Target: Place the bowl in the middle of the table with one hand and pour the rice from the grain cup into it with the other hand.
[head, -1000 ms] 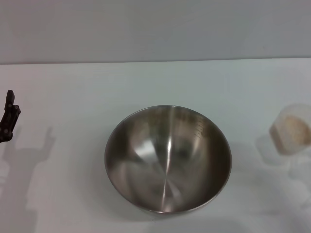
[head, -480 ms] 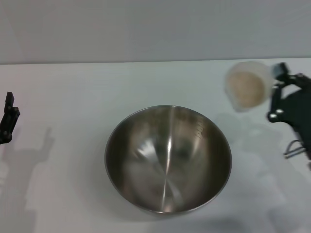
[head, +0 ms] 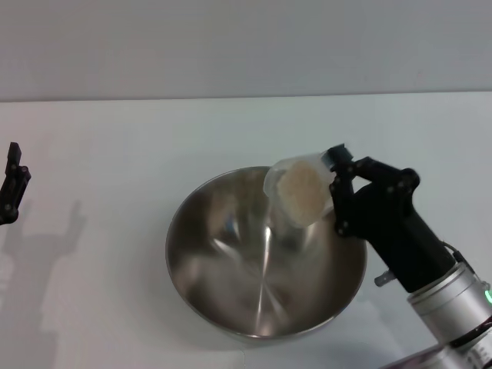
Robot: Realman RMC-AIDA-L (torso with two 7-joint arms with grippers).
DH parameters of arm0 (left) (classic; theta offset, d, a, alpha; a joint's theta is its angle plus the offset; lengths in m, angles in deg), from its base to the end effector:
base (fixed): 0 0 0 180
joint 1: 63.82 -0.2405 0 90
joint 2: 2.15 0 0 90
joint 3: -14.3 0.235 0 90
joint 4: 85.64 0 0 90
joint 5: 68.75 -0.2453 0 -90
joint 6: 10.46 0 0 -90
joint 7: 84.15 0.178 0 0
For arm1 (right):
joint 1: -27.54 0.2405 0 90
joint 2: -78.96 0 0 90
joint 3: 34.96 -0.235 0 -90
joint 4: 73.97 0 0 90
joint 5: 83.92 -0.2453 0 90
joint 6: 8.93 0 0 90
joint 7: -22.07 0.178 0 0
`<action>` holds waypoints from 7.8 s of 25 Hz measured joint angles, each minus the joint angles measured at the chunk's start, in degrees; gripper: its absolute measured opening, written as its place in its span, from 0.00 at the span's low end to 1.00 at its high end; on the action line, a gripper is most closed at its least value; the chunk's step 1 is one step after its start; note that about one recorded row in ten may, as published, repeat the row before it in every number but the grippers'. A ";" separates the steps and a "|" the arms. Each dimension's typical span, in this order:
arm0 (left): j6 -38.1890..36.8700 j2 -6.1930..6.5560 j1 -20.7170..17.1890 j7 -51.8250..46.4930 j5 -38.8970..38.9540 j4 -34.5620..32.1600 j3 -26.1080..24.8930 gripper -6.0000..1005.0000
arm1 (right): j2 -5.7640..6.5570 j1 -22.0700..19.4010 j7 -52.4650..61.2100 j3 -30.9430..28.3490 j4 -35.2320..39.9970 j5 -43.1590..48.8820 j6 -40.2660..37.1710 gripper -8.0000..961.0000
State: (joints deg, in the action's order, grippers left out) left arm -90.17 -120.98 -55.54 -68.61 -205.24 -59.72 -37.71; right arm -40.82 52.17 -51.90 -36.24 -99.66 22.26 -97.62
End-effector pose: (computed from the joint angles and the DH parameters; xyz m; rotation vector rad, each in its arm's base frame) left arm -0.3105 0.3076 -0.0099 -1.4320 -0.2113 -0.6275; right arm 0.2059 0.2861 -0.1064 -1.5433 -0.7941 0.2426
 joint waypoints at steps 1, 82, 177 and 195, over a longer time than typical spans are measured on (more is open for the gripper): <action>-0.01 0.00 0.02 0.00 0.00 0.00 0.00 0.81 | 0.00 0.00 0.00 0.00 0.00 0.00 0.00 0.01; 0.00 0.00 0.16 -0.05 -0.30 -0.35 0.16 0.81 | 0.19 -9.78 65.48 -17.91 4.84 6.90 -17.17 0.01; 0.05 0.00 0.50 -0.19 -0.14 -0.48 1.66 0.81 | 0.29 -18.67 74.33 -22.77 11.96 1.10 0.13 0.38; 0.72 0.00 -0.30 -1.22 3.53 -1.77 1.36 0.81 | 0.18 -21.35 78.18 -22.75 14.02 -10.41 -10.03 0.80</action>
State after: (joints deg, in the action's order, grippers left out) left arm -89.45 -120.98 -55.84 -69.83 -201.71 -61.49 -36.34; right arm -40.64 30.82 26.28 -58.99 -85.64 11.85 -107.65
